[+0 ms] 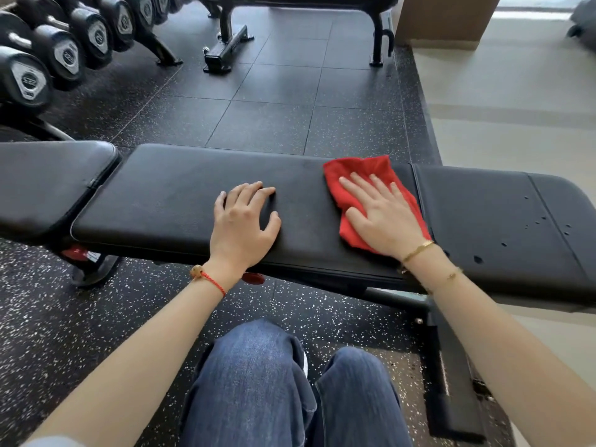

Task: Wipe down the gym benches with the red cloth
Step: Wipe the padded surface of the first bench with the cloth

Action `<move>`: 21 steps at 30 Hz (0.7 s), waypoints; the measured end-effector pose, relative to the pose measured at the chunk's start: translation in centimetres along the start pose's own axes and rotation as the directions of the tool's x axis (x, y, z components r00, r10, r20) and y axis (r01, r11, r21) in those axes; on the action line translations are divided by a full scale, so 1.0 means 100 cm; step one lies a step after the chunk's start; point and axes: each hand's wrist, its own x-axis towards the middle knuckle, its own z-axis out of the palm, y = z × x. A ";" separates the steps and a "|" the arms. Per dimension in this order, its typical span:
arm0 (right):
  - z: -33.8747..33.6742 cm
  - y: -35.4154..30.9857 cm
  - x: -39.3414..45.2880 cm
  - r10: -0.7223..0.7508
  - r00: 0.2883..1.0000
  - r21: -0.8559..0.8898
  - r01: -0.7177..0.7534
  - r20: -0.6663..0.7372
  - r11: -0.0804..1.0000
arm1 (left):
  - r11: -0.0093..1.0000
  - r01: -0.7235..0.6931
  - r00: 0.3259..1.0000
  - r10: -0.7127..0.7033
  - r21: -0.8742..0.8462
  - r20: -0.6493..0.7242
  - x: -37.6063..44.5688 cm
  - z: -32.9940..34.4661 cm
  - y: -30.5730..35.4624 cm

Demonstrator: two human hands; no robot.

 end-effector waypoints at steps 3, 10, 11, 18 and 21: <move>0.000 0.001 0.037 0.146 0.989 -0.010 -0.146 0.004 0.989 | 1.000 0.016 1.000 -0.016 -0.015 -0.016 0.001 0.002 0.002; 0.013 -0.054 0.030 -0.063 0.998 0.001 0.063 0.024 0.998 | 0.999 0.045 0.998 -0.045 -0.008 -0.048 0.001 0.001 0.001; 0.013 -0.055 0.018 -0.112 0.993 -0.001 0.113 0.023 0.994 | 0.999 0.055 0.997 -0.055 -0.001 -0.053 0.000 0.001 0.001; -0.002 0.000 -0.009 -0.088 0.996 0.015 0.088 0.026 0.996 | 0.996 0.087 0.994 -0.085 0.030 -0.067 0.000 0.004 -0.001; -0.004 0.006 0.039 0.109 0.994 0.003 -0.109 0.030 0.994 | 0.994 0.091 0.995 -0.088 0.053 -0.056 0.001 0.004 -0.001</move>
